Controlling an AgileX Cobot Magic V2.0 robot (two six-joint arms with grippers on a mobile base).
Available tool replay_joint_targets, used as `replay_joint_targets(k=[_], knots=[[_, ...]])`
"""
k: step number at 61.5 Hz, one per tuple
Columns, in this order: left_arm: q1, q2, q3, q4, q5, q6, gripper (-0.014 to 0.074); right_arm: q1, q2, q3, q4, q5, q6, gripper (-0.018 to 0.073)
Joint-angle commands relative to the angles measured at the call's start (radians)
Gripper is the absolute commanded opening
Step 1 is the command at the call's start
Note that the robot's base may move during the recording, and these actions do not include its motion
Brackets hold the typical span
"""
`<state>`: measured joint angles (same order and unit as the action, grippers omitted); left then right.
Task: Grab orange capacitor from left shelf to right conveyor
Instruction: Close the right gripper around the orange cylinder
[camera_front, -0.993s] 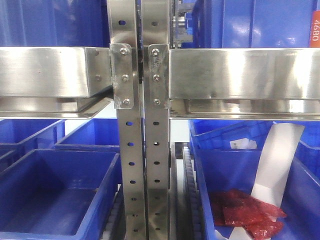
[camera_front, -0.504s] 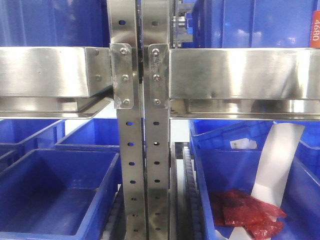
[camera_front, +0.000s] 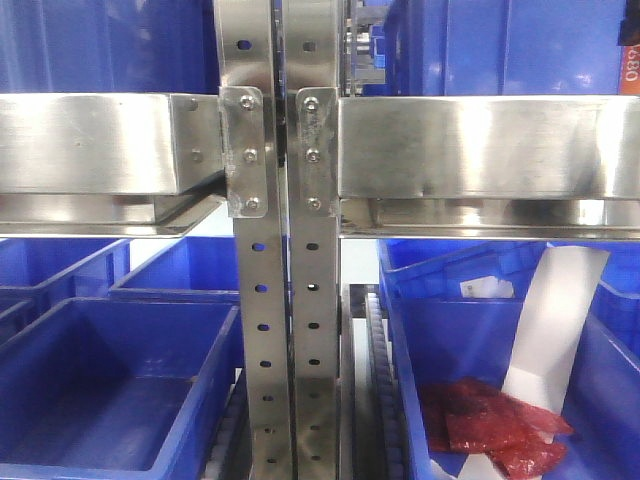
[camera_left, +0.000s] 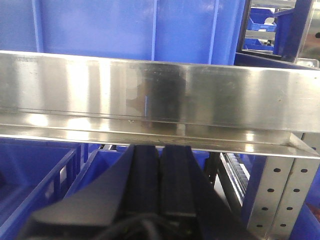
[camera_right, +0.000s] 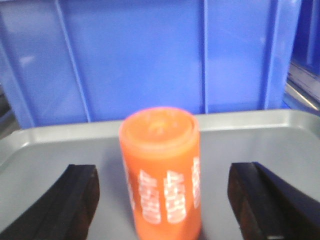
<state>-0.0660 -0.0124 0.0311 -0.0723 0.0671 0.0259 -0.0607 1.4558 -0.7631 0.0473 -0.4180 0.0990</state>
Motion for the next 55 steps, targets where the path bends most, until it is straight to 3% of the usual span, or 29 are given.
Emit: replay_joint_targets(k=[1,23,30,43,55], knots=[[-0.001,-0.012,-0.005,-0.002,-0.089,-0.001,-0.0127,-0.006,0.0,-0.057,-0.009,-0.1,-0.002,0.0623],[-0.001,-0.012,-0.005,-0.002,-0.089,-0.001,-0.0127,-0.006,0.148,-0.141,-0.011,-0.143,-0.002,0.0612],[-0.001,-0.012,-0.005,-0.002,-0.089,-0.001,-0.0127,-0.006,0.155,-0.153,-0.018,-0.144,-0.002,0.0508],[-0.001,-0.012,-0.005,-0.002,-0.089,-0.001,-0.0127,-0.006,0.152,-0.153,-0.02,-0.145,-0.002,0.0205],[-0.001,-0.012,-0.005,-0.002,-0.089,-0.001,-0.0127,-0.006,0.082,-0.153,-0.047,-0.056,-0.002,0.0174]])
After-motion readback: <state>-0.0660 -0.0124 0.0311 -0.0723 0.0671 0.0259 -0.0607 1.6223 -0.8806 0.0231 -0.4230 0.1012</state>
